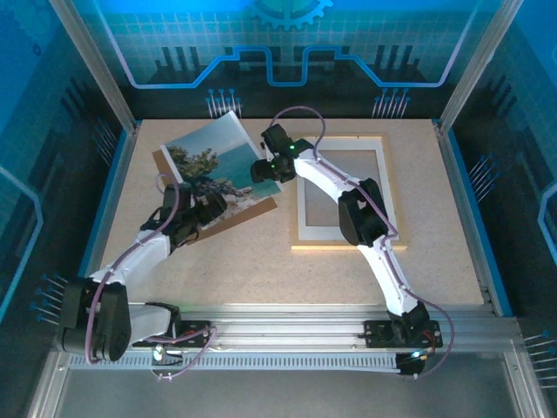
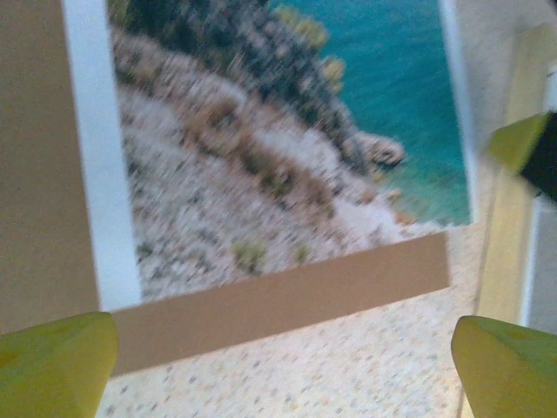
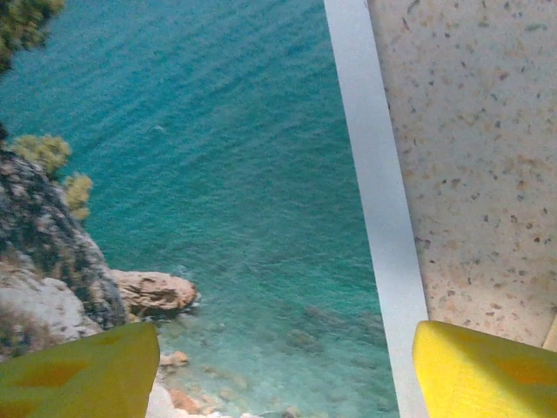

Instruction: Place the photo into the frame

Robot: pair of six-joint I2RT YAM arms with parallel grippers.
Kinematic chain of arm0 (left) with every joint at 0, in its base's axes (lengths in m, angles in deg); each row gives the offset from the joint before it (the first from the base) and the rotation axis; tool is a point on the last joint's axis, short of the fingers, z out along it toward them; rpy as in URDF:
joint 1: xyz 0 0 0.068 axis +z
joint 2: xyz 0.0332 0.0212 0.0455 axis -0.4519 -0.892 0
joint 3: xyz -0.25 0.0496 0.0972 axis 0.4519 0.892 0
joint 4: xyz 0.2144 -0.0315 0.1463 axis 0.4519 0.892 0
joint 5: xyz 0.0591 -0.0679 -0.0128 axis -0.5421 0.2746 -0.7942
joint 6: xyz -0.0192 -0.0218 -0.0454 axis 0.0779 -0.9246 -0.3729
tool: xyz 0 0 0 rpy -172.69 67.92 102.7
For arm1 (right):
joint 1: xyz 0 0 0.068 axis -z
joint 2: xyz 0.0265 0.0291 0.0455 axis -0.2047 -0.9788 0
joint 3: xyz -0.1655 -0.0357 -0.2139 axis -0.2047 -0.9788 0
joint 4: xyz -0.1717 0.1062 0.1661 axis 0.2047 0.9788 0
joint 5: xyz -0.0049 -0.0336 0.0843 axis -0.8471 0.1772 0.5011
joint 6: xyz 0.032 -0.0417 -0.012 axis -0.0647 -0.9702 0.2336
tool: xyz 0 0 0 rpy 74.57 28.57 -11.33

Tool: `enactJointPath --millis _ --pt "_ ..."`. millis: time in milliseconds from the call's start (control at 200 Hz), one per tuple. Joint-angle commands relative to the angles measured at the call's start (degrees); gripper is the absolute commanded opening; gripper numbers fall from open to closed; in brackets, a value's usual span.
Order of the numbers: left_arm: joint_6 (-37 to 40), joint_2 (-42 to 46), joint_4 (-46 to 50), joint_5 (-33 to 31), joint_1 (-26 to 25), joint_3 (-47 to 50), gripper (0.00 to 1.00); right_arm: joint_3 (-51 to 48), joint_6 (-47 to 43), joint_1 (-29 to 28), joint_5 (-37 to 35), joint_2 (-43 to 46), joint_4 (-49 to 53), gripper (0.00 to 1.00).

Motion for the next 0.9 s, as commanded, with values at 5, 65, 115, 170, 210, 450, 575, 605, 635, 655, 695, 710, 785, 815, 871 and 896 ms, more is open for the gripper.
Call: enactJointPath --millis 5,65,115,170,210,450,575,605,635,655,695,710,785,815,871,896 --pt "1.12 -4.66 -4.35 0.98 0.54 -2.9 0.99 1.48 -0.85 -0.48 -3.22 -2.13 3.05 0.77" --pt "-0.06 -7.54 -8.34 1.37 0.58 -2.95 0.99 2.23 -1.15 -0.78 -4.41 -2.95 3.96 0.77" --pt "-0.87 -10.15 -11.05 1.43 0.7 -3.4 0.99 3.05 -1.18 -0.96 -5.56 -3.82 4.77 0.77" --pt "-1.72 -13.47 -14.02 2.74 0.84 -4.72 0.99 3.73 -0.78 -1.08 -7.02 -4.47 5.27 0.77" --pt "-2.58 -15.94 -16.26 4.29 0.86 -5.69 0.99 3.92 -0.5 -1.09 -7.99 -4.75 5.24 0.77" --pt "-6.14 -24.47 -21.58 7.47 0.75 -7.83 0.99 6.92 -0.01 -1.08 -8.06 -6.99 7.54 0.77" --pt "-5.15 -23.62 -19.59 6.44 0.75 -5.3 0.99 6.64 -0.08 -1.27 -8.88 -6.97 7.86 0.77" --pt "-4.81 -23.1 -18.91 6.41 0.75 -4.62 0.99 6.7 -0.17 -1.27 -9.5 -6.97 8.06 0.77" --pt "-4.41 -22.47 -18.23 6.18 0.75 -3.75 0.99 6.79 -0.26 -1.27 -10.07 -6.89 8.29 0.77" --pt "-4.24 -22.0 -17.62 5.92 0.75 -3.17 0.99 6.81 -0.34 -1.21 -10.31 -6.83 8.44 0.77" --pt "-3.76 -20.82 -16.51 5.49 0.85 -1.89 0.99 6.82 -0.59 -1.26 -10.28 -6.6 8.4 0.77" --pt "-3.54 -20.4 -16.16 5.37 0.84 -1.35 0.99 6.82 -0.64 -1.27 -10.15 -6.53 8.44 0.77" --pt "-2.83 -17.9 -14.32 4.56 0.84 1.22 0.99 6.9 -0.88 -1.26 -8.84 -6.1 8.5 0.78" --pt "-2.6 -16.9 -13.69 4.29 0.89 2.19 0.99 6.91 -0.76 -1.22 -7.88 -5.98 8.53 0.78" --pt "-2.17 -15.21 -12.76 3.87 0.84 3.66 0.99 6.74 -0.39 -1.53 -6.43 -5.64 8.64 0.78" --pt "-1.96 -14.57 -12.41 3.62 0.88 4.16 0.99 6.56 -0.3 -1.73 -5.98 -5.49 8.55 0.78"
